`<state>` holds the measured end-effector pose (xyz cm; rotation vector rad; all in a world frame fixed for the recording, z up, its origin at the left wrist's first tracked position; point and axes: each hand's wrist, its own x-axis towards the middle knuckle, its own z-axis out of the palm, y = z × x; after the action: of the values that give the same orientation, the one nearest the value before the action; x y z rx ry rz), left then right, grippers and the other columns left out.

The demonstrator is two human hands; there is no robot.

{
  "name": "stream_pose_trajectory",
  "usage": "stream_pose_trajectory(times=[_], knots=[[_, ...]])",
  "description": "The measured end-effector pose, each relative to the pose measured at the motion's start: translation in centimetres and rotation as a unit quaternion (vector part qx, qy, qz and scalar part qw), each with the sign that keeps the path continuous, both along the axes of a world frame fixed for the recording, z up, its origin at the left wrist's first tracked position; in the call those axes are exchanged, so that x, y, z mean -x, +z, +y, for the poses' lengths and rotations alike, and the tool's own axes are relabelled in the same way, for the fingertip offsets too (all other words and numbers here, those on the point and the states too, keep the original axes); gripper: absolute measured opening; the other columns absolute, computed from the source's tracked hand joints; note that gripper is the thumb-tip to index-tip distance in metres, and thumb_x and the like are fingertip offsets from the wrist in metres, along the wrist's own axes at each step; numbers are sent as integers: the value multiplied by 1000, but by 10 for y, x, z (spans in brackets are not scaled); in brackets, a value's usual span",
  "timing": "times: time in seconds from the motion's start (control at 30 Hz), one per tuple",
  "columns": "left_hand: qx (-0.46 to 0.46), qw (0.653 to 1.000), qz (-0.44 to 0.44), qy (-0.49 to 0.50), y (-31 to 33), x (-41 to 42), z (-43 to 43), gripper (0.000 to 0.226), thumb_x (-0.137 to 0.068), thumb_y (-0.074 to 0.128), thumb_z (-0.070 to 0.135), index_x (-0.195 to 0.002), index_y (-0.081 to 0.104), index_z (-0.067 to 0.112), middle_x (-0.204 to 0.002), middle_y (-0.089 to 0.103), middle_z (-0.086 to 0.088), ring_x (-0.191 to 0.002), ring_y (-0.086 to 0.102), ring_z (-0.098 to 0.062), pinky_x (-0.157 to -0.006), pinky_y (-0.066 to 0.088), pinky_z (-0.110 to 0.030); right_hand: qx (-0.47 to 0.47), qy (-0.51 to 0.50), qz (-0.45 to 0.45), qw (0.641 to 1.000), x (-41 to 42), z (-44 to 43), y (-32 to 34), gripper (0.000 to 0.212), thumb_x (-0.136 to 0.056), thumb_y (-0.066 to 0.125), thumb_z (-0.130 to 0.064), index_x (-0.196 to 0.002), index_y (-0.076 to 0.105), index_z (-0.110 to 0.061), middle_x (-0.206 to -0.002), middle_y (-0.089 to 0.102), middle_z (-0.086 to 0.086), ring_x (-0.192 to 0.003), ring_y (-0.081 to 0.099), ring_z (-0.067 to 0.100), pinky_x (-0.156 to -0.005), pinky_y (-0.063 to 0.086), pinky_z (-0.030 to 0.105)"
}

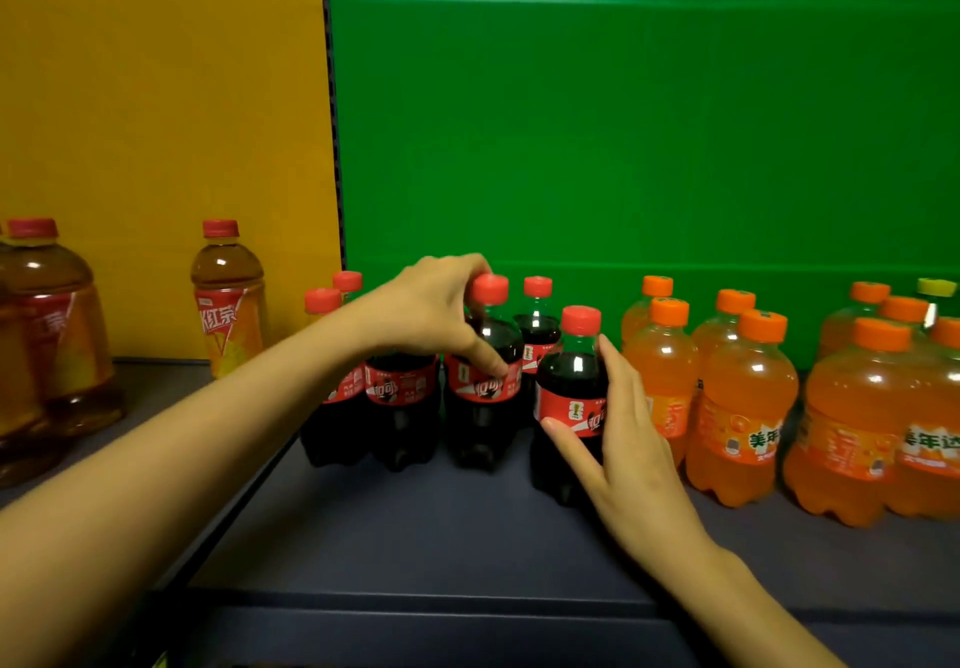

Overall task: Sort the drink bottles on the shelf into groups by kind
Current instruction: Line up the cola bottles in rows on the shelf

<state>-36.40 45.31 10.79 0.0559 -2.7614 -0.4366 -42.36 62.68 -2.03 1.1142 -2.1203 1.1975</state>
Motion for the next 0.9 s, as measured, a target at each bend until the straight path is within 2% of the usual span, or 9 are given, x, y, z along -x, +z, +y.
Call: stream_pose_trajectory(times=[0.07, 0.1, 0.2, 0.3, 0.43, 0.53, 0.63, 0.73, 0.9], knots=[[3, 1000, -7, 9, -9, 2, -2, 79, -57, 85, 39, -119, 43, 13, -107, 54, 2, -92, 53, -17, -74, 43, -28, -7, 16, -19, 1000, 1, -2, -2, 74, -88, 51, -41, -135, -6, -49, -130, 10, -41, -116, 8, -34, -91, 12, -9], [-2, 1000, -11, 11, -14, 3, -3, 83, -58, 84, 38, -123, 40, 12, -107, 52, 2, -94, 51, -16, -76, 41, -26, -15, 24, -34, 999, 2, -3, -3, 76, -89, 49, -41, -136, -11, -49, -129, 8, -41, -116, 9, -32, -94, 13, -5], [-38, 999, -4, 8, -27, 6, -7, 86, -61, 83, 37, -128, 36, 11, -115, 55, -3, -100, 53, -18, -83, 46, -30, -46, 44, -84, 994, 2, -5, -6, 85, -90, 50, -38, -136, -22, -42, -137, 9, -28, -127, 12, -14, -103, 17, 12], [-47, 999, 10, 7, -35, 8, -9, 75, -65, 81, 37, -120, 38, 10, -111, 60, -9, -98, 59, -22, -86, 50, -43, -45, 52, -113, 991, 6, -7, -6, 84, -90, 54, -34, -146, -9, -27, -146, 20, -15, -132, 23, -3, -105, 23, 14], [-32, 999, 34, 2, -39, 8, -9, 76, -67, 79, 35, -125, 37, 11, -113, 59, -6, -92, 55, -18, -78, 47, -31, -40, 44, -115, 992, 14, -11, -5, 81, -89, 54, -35, -147, 0, -21, -150, 23, -3, -136, 27, 7, -112, 28, 28], [-17, 999, 46, 5, -39, 7, -9, 92, -68, 79, 34, -138, 24, 14, -122, 56, -8, -107, 54, -22, -85, 44, -30, -24, 18, -110, 993, 17, -14, -4, 79, -86, 59, -35, -146, 9, -17, -144, 28, 0, -132, 30, 10, -105, 29, 23], [0, 999, 53, 7, -41, 7, -10, 91, -69, 78, 34, -139, 24, 14, -126, 54, -9, -111, 53, -23, -86, 41, -27, -9, -21, -91, 996, 20, -20, -3, 78, -82, 64, -37, -140, 19, -13, -138, 35, 3, -128, 34, 15, -103, 32, 24], [18, 998, 62, 2, -42, 6, -10, 91, -71, 77, 33, -142, 24, 12, -140, 42, -6, -126, 43, -20, -95, 34, -23, -23, -48, -99, 994, 21, -27, -3, 81, -81, 64, -41, -141, 18, -10, -139, 36, 5, -126, 34, 23, -103, 34, 33], [60, 996, 61, 5, -45, 2, -6, 98, -79, 69, 33, -148, 3, 10, -156, 17, -6, -141, 24, -21, -111, 24, -30, -25, -70, -110, 991, 24, -37, -5, 84, -83, 59, -47, -143, 14, -11, -142, 34, 6, -126, 31, 24, -104, 31, 36]])
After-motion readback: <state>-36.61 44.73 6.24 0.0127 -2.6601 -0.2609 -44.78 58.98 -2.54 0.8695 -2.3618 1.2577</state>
